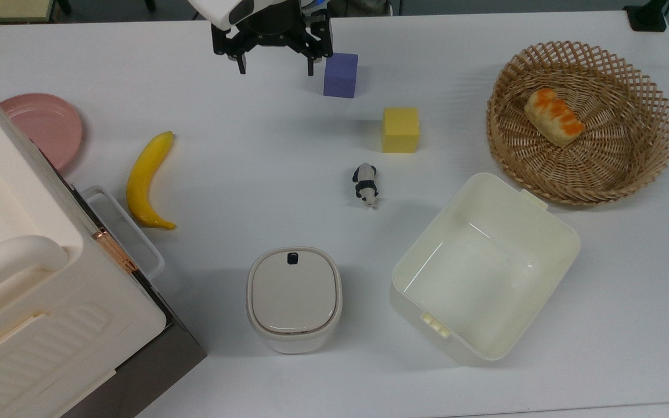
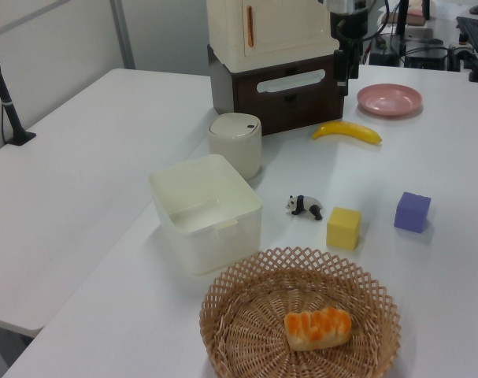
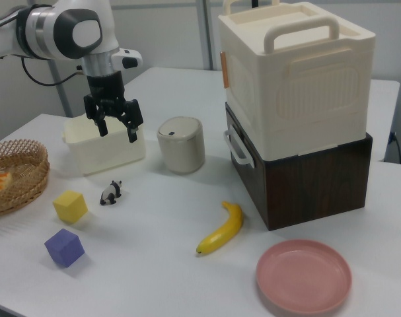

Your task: Open the drawer

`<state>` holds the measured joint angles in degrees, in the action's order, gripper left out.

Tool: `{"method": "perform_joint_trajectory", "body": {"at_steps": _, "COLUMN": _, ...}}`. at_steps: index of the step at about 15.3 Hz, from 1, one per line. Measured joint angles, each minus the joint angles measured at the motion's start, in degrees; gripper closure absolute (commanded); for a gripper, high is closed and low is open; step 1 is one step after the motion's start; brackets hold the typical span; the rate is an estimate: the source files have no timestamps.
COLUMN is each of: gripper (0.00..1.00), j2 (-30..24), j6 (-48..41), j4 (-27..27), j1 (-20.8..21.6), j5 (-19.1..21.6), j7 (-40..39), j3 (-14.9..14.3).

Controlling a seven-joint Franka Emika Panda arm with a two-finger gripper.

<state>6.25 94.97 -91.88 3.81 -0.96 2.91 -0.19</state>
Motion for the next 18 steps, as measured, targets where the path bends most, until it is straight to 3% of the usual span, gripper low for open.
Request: {"method": "perform_joint_trajectory", "body": {"at_steps": 18, "gripper": 0.0, "j2": 0.0, "j6": -0.7, "j4": 0.0, "j1": 0.0, "j5": 0.0, "j7": 0.0, "j3": 0.0}}
